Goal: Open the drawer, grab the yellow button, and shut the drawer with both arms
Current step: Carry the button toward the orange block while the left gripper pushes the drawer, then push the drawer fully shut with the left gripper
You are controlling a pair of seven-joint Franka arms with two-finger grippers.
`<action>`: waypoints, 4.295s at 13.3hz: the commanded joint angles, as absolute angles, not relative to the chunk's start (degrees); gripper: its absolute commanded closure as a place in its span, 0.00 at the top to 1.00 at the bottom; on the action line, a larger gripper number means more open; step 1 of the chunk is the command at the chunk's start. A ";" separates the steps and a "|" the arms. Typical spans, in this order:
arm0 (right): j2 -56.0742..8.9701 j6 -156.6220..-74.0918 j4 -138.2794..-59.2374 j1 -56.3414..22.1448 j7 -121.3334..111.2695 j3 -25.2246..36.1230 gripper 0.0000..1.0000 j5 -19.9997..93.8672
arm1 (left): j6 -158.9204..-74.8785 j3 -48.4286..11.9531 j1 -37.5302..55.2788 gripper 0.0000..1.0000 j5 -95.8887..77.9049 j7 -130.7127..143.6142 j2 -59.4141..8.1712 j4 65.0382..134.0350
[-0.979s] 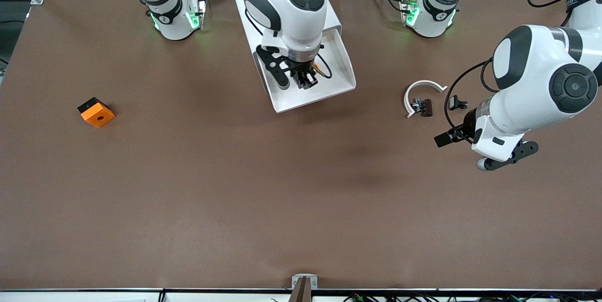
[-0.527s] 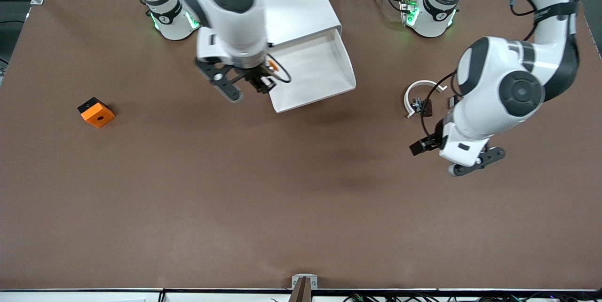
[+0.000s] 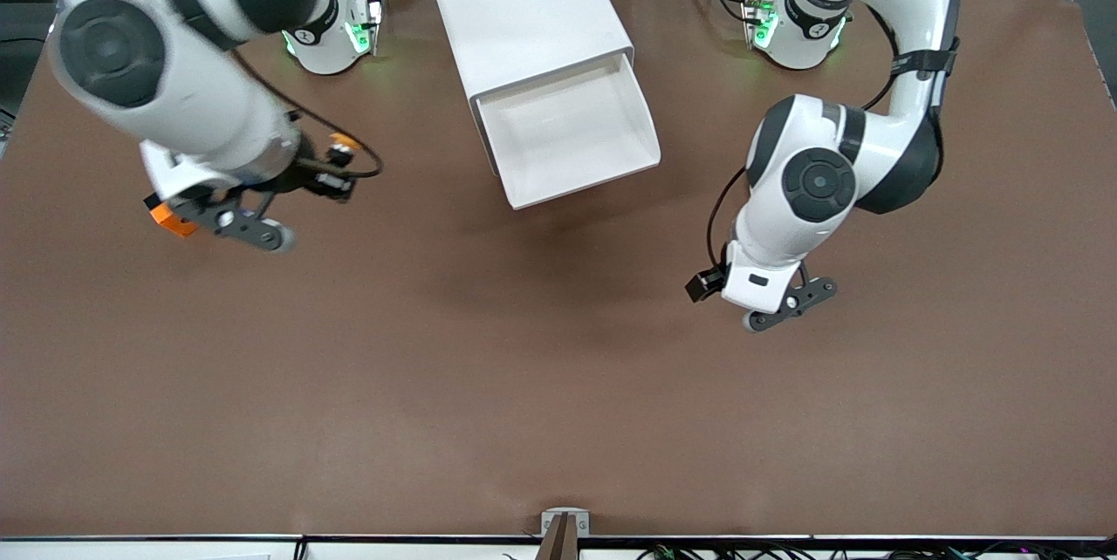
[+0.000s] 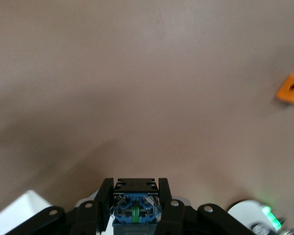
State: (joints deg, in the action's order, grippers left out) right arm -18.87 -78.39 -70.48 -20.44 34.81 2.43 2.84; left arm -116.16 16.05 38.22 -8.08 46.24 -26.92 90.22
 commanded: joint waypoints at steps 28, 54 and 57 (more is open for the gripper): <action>-26.54 -137.26 -107.13 6.94 -11.87 1.49 0.32 -4.39 | -113.83 1.76 41.04 1.00 -14.94 48.51 -25.24 95.27; -32.52 -149.33 -114.00 10.72 -5.98 1.49 0.89 -3.87 | -108.10 -12.66 34.02 1.00 -12.24 63.28 -30.92 88.61; -32.08 -148.54 -113.56 10.55 -5.98 1.41 1.00 -3.87 | -109.33 -12.57 27.71 1.00 -4.51 62.50 -31.73 86.40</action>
